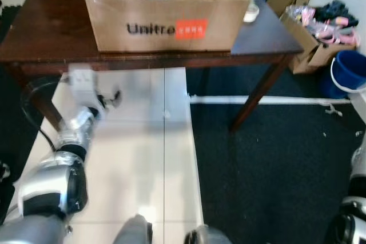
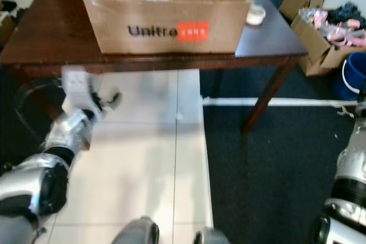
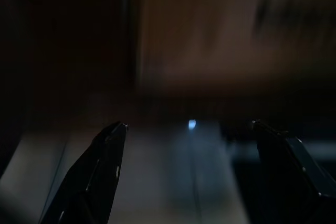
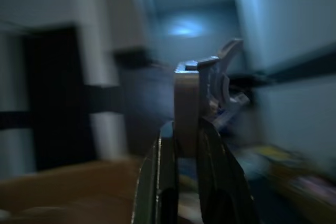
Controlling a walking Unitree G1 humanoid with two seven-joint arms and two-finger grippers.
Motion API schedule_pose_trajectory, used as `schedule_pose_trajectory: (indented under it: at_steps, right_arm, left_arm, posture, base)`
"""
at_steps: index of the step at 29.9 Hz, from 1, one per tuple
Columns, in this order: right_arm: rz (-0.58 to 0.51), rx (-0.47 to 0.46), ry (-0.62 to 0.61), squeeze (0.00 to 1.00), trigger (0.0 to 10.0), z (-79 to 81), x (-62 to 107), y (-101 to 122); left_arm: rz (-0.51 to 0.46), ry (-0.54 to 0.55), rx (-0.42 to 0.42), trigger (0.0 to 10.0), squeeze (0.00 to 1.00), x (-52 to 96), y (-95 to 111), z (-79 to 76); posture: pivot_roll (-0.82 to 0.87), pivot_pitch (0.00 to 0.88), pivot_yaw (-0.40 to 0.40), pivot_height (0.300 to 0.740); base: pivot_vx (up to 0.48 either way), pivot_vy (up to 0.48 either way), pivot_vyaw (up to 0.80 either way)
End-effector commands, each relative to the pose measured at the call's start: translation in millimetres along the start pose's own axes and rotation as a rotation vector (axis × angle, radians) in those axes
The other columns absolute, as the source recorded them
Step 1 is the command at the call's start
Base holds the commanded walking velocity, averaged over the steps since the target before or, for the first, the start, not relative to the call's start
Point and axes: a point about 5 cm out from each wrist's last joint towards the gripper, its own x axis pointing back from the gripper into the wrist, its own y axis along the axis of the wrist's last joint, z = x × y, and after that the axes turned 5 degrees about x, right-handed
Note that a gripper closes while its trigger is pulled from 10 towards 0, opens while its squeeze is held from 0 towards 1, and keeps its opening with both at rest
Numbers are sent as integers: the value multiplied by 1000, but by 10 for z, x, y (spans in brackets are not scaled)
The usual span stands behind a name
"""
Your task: Picking trash to rubbish bin
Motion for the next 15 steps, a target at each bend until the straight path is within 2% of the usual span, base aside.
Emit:
schedule_pose_trajectory:
  at_steps: [1,4,6,8,9,10,15]
  right_arm:
    - [-38,-76,239,0,10000,344,-105,169]
    - [-41,-89,311,0,10000,435,-125,212]
    - [-22,-105,430,0,10000,559,-135,254]
    - [-10,-106,461,0,10000,584,-132,256]
    - [47,-117,548,0,10000,669,-69,255]
    - [74,-122,580,0,10000,711,-39,251]
    - [191,-126,633,0,10000,749,61,153]
  left_arm:
    - [-111,-64,-1,10000,0,-102,277,-101]
    - [-155,-83,-4,10000,0,-134,395,-129]
    - [-235,-131,-2,10000,0,-186,606,-207]
    - [-258,-148,0,10000,0,-198,664,-234]
    - [-319,-204,4,10000,0,-225,810,-316]
    - [-341,-226,3,10000,0,-234,863,-352]
    - [-412,-343,10,10000,0,-250,1034,-514]
  posture:
    - [105,106,-35,740]
    - [105,106,-35,740]
    - [105,106,-35,740]
    - [105,106,-35,740]
    - [102,105,-35,740]
    - [102,105,-35,740]
    - [102,105,-35,740]
  base:
    - [450,0,0]
    - [453,0,0]
    - [454,0,0]
    - [450,0,0]
    - [450,0,0]
    - [454,0,0]
    - [442,0,0]
